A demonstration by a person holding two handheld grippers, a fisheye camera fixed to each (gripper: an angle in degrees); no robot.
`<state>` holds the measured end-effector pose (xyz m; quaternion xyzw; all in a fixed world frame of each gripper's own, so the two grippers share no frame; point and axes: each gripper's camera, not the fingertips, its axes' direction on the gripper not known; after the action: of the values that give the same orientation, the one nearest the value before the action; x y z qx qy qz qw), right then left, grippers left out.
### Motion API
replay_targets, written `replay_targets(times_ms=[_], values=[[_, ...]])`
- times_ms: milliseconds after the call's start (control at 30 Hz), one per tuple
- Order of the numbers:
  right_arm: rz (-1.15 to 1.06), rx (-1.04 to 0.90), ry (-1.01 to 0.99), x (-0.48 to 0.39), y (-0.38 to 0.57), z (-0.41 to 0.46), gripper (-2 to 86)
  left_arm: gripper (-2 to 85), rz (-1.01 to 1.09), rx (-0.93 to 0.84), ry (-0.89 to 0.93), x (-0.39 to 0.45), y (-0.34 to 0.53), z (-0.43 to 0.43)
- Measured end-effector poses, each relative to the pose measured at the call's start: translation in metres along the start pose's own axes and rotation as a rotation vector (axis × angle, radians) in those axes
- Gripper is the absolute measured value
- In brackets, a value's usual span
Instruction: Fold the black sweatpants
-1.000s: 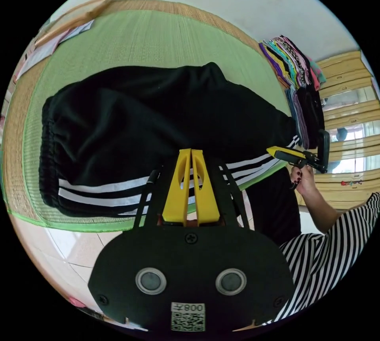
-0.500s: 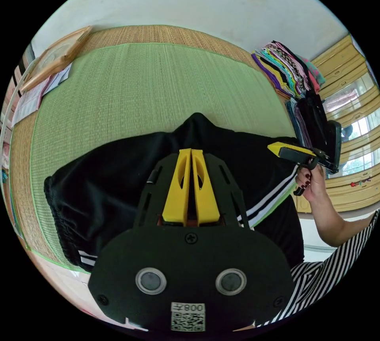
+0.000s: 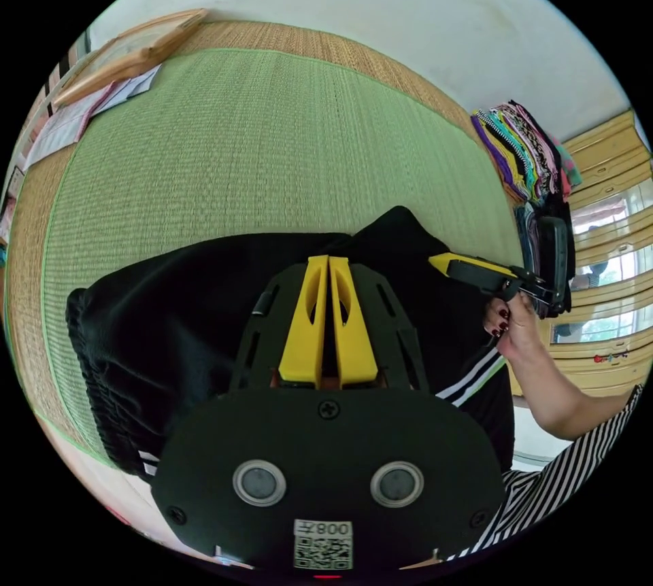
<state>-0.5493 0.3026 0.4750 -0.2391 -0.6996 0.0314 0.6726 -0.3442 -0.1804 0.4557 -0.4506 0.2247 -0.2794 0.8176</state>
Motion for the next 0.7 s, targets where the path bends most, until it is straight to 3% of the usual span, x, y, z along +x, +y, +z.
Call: replay_targets(times_ms=[200, 367, 700], values=[[0.008, 0.128, -0.073, 0.033, 0.077, -0.051, 0.5, 1.5, 0.106, 0.066, 0.229, 0.045, -0.001, -0.006], [0.154, 0.226, -0.04, 0.076, 0.183, -0.103, 2.2, 6.0, 0.33, -0.085, 0.462, 0.122, -0.014, 0.025], [0.552, 0.524, 0.229, 0.175, 0.365, -0.21, 10.6, 8.1, 0.62, -0.298, 0.53, 0.288, -0.06, 0.092]])
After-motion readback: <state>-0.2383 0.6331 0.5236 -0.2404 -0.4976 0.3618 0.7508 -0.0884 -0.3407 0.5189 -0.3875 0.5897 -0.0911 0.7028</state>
